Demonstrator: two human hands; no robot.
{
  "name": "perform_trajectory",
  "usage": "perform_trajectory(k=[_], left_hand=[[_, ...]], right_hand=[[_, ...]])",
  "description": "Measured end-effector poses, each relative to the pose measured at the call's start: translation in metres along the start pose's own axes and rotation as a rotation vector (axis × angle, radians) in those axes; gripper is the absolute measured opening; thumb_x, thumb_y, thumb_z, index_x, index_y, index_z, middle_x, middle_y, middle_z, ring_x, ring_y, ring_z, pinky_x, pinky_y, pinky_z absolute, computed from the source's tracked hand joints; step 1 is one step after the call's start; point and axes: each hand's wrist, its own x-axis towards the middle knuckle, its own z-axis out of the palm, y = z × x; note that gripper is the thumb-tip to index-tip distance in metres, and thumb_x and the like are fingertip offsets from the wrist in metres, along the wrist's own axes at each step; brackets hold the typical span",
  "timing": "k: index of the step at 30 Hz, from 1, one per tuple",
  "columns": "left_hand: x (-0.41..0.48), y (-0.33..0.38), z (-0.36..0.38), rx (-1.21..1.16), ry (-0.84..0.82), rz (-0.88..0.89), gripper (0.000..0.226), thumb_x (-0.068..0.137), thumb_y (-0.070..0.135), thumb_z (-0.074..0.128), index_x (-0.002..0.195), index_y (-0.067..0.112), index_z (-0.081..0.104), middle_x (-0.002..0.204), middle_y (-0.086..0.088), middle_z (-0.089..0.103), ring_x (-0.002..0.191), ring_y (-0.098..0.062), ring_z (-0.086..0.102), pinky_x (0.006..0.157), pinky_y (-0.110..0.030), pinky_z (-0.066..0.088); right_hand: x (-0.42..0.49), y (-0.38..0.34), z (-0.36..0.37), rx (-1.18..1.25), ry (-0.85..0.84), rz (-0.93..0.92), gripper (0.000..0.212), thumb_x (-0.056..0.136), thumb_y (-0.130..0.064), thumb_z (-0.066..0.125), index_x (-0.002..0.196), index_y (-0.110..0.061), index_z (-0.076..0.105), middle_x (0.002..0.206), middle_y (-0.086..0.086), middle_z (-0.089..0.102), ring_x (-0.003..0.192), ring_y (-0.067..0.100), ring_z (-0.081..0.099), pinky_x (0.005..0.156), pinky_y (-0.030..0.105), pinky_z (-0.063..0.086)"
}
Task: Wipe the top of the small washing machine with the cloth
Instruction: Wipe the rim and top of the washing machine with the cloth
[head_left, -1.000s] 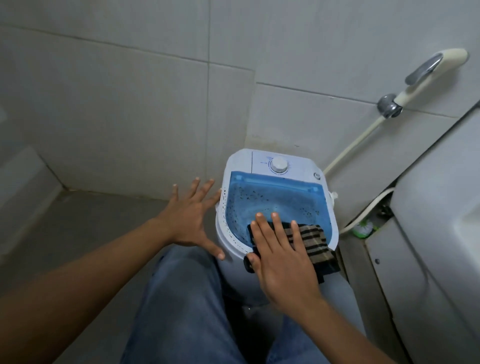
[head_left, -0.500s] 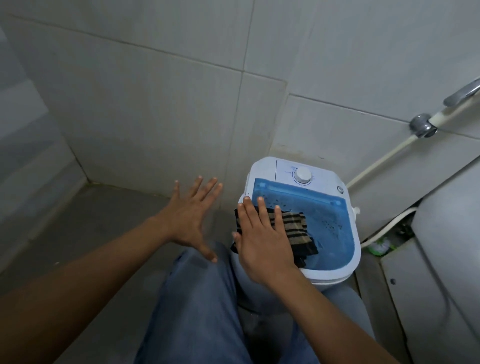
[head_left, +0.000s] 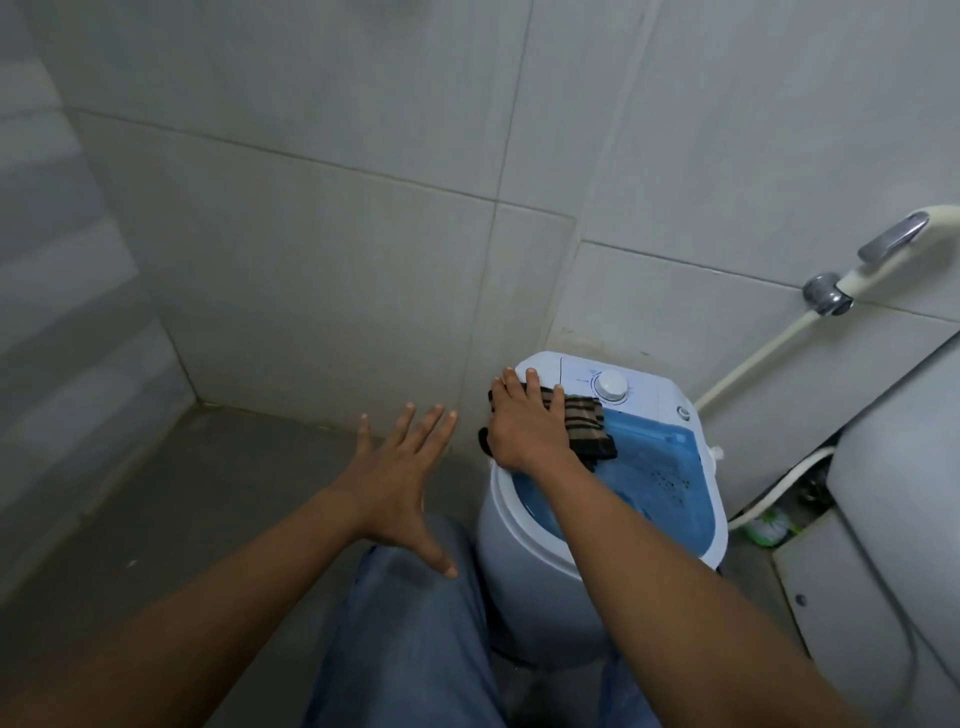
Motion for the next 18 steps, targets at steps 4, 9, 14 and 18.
perform_trajectory(k=[4, 9, 14, 18], left_hand=[[-0.004, 0.013, -0.003, -0.007, -0.007, 0.021, 0.163, 0.035, 0.100, 0.060, 0.149, 0.029, -0.034, 0.161, 0.003, -0.033, 0.146, -0.027, -0.034, 0.110, -0.072, -0.018], [-0.003, 0.026, -0.006, 0.017, -0.015, 0.045, 0.162, 0.037, 0.099, 0.060, 0.153, 0.026, -0.024, 0.163, 0.003, -0.029, 0.148, -0.026, -0.031, 0.111, -0.074, -0.014], [0.010, 0.039, -0.003, 0.002, -0.040, 0.061, 0.160, 0.038, 0.097, 0.063, 0.154, 0.029, -0.024, 0.164, 0.002, -0.027, 0.148, -0.028, -0.029, 0.110, -0.074, -0.016], [0.017, 0.045, -0.004, 0.017, -0.079, 0.052, 0.159, 0.039, 0.097, 0.063, 0.153, 0.029, -0.025, 0.164, 0.003, -0.027, 0.149, -0.029, -0.028, 0.110, -0.074, -0.016]], right_hand=[[0.012, 0.010, -0.007, 0.109, 0.128, -0.011, 0.058, 0.091, -0.013, 0.052, 0.147, -0.013, 0.034, 0.157, 0.008, 0.033, 0.147, 0.028, 0.023, 0.117, 0.053, 0.012], [0.005, 0.049, -0.042, 0.627, 0.363, 0.031, 0.039, 0.096, -0.003, 0.045, 0.133, -0.009, 0.056, 0.129, 0.015, 0.063, 0.118, 0.033, 0.057, 0.091, 0.027, 0.038], [-0.020, 0.073, -0.071, 0.536, 0.456, -0.118, 0.042, 0.102, -0.013, 0.041, 0.142, -0.021, 0.049, 0.137, 0.004, 0.059, 0.121, 0.024, 0.057, 0.100, 0.030, 0.041], [-0.044, 0.062, -0.051, 0.263, 0.305, -0.381, 0.044, 0.100, -0.009, 0.040, 0.143, -0.019, 0.046, 0.144, 0.004, 0.052, 0.128, 0.025, 0.050, 0.104, 0.030, 0.033]])
